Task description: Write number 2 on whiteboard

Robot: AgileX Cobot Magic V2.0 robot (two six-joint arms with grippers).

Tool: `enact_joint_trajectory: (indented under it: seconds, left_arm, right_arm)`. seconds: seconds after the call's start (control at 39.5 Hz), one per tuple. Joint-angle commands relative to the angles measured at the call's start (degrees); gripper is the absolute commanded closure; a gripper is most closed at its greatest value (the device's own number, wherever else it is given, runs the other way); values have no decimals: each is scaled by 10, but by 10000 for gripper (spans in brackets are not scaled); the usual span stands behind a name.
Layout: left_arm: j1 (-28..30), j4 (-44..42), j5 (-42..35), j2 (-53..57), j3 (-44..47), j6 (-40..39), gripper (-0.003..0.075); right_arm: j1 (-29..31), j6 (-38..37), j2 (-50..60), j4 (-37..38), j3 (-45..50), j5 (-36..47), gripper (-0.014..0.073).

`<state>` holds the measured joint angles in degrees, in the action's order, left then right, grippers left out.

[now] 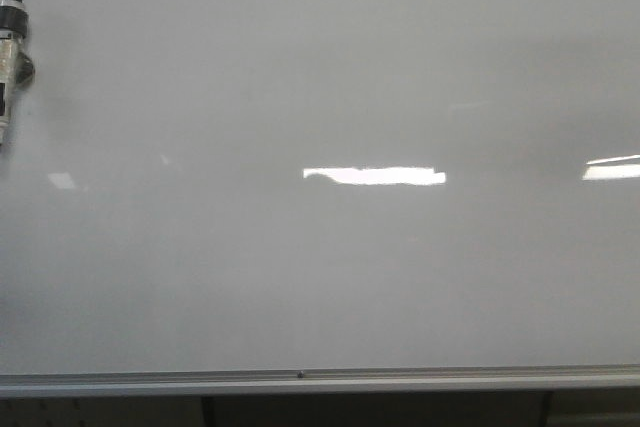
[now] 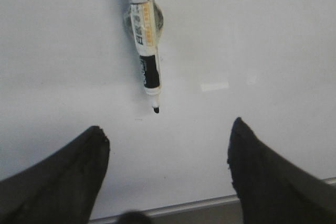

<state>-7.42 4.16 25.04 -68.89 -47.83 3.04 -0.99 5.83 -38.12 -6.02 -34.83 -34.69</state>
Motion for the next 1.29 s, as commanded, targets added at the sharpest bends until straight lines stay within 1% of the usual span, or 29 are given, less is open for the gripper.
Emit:
enact_joint_trajectory:
  seconds: [0.0, 0.15, 0.33, 0.58, 0.84, 0.91, 1.01, 1.27]
  left_arm:
    - [-4, 6, -48, -25, -39, 0, 248]
    - [-4, 6, -53, -81, -69, 0, 248]
    - [-4, 6, -70, -126, -84, 0, 248]
    - [-4, 6, -128, -163, -84, 0, 248]
    - [-4, 6, -153, -186, -84, 0, 255]
    - [-4, 6, -157, -192, -84, 0, 286]
    - [-4, 6, -158, -198, -84, 0, 350]
    - [-4, 5, -174, -198, -84, 0, 594]
  right_arm:
    - [3, 7, -4, 2, -18, 39, 54]
    - [3, 7, -4, 2, -18, 40, 54]
    - [3, 7, -4, 2, -18, 40, 54]
    - [3, 7, -4, 2, -18, 40, 54]
    - [3, 7, -4, 2, -18, 40, 54]
    - [3, 7, -4, 2, -18, 40, 54]
    - [3, 7, -4, 2, -18, 40, 54]
    - [3, 7, -4, 2, -18, 40, 54]
